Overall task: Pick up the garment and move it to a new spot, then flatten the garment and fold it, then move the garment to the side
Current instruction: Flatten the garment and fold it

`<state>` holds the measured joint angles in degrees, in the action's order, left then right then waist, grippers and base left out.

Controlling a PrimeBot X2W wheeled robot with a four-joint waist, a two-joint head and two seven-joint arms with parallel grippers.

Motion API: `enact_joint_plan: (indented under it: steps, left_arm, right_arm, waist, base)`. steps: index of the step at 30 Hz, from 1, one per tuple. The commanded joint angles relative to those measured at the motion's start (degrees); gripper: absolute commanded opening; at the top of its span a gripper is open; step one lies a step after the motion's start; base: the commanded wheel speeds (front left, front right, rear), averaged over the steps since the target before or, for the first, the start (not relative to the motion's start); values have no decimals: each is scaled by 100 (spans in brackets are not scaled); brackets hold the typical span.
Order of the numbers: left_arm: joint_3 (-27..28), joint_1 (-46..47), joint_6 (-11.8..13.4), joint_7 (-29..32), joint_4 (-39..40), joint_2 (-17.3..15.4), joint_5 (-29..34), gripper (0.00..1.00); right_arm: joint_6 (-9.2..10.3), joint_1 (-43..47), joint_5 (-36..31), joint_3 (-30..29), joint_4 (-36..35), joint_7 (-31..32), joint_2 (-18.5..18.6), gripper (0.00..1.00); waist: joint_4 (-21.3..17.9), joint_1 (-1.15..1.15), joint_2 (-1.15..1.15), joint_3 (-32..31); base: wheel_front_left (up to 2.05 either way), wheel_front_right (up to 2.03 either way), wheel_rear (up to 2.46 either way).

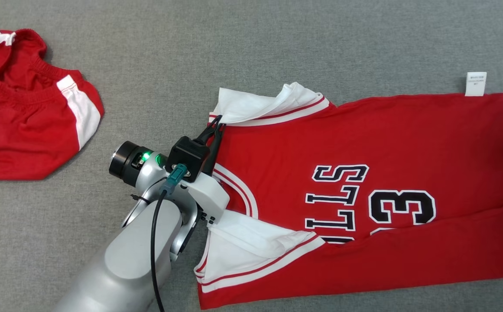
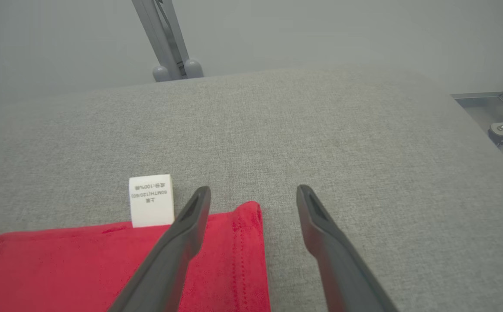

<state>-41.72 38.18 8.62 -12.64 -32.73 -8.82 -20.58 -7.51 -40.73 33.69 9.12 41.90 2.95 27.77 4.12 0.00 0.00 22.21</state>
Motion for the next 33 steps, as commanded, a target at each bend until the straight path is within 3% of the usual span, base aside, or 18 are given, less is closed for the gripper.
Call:
enact_joint_plan:
  steps: [1, 10, 21, 22, 23, 26, 33]
  left_arm:
    - [-19, 88, -24, -8, 43, -35, 29, 0]
    - [-70, 130, 28, 75, 209, -116, 39, 0]
    - [-122, 109, 53, 200, 379, -247, 1, 0]
    - [-131, 103, 63, 233, 417, -261, -7, 0]
    - [-132, 99, 65, 236, 433, -267, -9, 0]
    - [-142, 81, 86, 269, 476, -288, -25, 0]
    - [-116, 6, 95, 300, 538, -323, -136, 0]
  right_arm:
    - [3, -108, 114, 137, 161, 73, 143, 100]
    - [3, -493, 449, 671, 708, 161, 403, 100]
    - [3, -742, 692, 1192, 1108, -61, 442, 100]
    - [3, -783, 741, 1308, 1145, -99, 450, 83]
    - [3, -801, 779, 1363, 1162, -102, 460, 45]
    - [3, -845, 856, 1532, 1172, -178, 487, 0]
    - [3, -877, 1041, 1870, 1132, -629, 627, 0]
  waist:
    - [132, 0, 0, 114]
    - [264, 0, 0, 292]
    - [276, 0, 0, 361]
    - [283, 0, 0, 374]
    - [286, 0, 0, 379]
    - [292, 0, 0, 389]
    - [297, 0, 0, 315]
  base:
    - [0, 0, 0]
    - [0, 0, 0]
    - [0, 0, 0]
    - [0, 0, 0]
    - [0, 0, 0]
    - [0, 0, 0]
    - [0, 0, 0]
